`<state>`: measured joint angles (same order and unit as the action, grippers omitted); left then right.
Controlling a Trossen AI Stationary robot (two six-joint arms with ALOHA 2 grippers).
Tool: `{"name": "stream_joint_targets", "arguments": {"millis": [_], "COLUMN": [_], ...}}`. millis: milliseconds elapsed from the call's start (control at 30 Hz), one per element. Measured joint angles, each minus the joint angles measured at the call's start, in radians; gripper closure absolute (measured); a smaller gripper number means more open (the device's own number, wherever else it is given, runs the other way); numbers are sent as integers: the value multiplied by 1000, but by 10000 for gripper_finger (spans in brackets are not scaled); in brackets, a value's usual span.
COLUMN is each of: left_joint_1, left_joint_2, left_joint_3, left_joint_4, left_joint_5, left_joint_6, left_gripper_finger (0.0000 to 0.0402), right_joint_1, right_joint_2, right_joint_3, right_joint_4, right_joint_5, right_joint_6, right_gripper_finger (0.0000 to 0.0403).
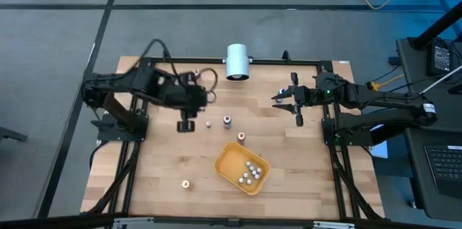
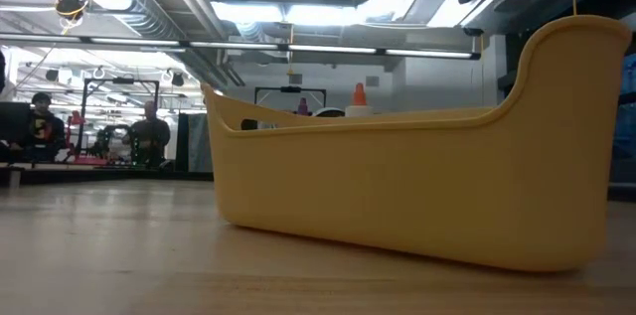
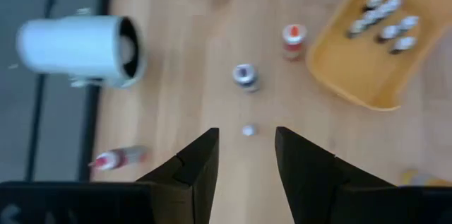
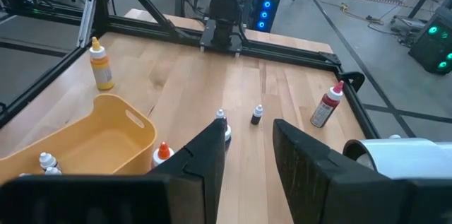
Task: Pick & Place food coloring
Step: Put the small pink food coloring bottle into the yellow container
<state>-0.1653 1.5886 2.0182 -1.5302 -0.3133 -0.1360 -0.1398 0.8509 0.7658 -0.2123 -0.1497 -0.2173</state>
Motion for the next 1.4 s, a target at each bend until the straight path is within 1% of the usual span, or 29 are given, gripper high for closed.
{"name": "stream_joint_targets", "arguments": {"millis": [67, 200, 300, 367, 433, 500, 567, 667, 767, 833, 1033, 1167, 1267, 1400], "left_joint_1": [27, 86, 132, 169, 208, 244, 274, 312, 338, 345, 337, 329, 331, 331], "left_joint_2": [-23, -66, -82, -96, -123, -156, -190, -244, -272, -273, -250, -230, -219, -197], "left_joint_3": [0, 0, 0, -27, -93, -188, -295, -451, -586, -656, -805, -854, -878, -898], "left_joint_4": [-27, -43, -42, -32, -5, 33, 92, 230, 347, 390, 502, 559, 606, 650], "left_joint_5": [-12, 40, 47, 77, 137, 174, 185, 198, 238, 240, 291, 308, 338, 341], "left_joint_6": [8, 82, 139, 189, 239, 284, 324, 373, 378, 372, 358, 315, 270, 233], "left_gripper_finger": [265, 267, 266, 265, 264, 263, 263, 263, 262, 262, 262, 259, 245, 223], "right_joint_1": [0, 0, 0, 0, 0, 0, 0, 0, 0, 0, 0, 0, 0, 0], "right_joint_2": [0, 0, 0, 0, 0, 0, 0, 0, 0, 0, 0, 0, 0, 0], "right_joint_3": [0, 0, 0, 0, 0, 0, 0, 0, 0, 0, 0, 0, 1, 1], "right_joint_4": [0, 0, -1, -1, -1, -2, -2, -2, -3, -3, -3, -3, -3, -3], "right_joint_5": [0, 0, 0, 0, 0, 0, 0, 0, 0, 0, 0, 0, 0, 0], "right_joint_6": [0, 0, 0, 0, 0, 0, 0, 0, 0, 0, 0, 0, 0, 0], "right_gripper_finger": [280, 280, 280, 280, 280, 280, 280, 280, 280, 280, 280, 280, 280, 280]}}
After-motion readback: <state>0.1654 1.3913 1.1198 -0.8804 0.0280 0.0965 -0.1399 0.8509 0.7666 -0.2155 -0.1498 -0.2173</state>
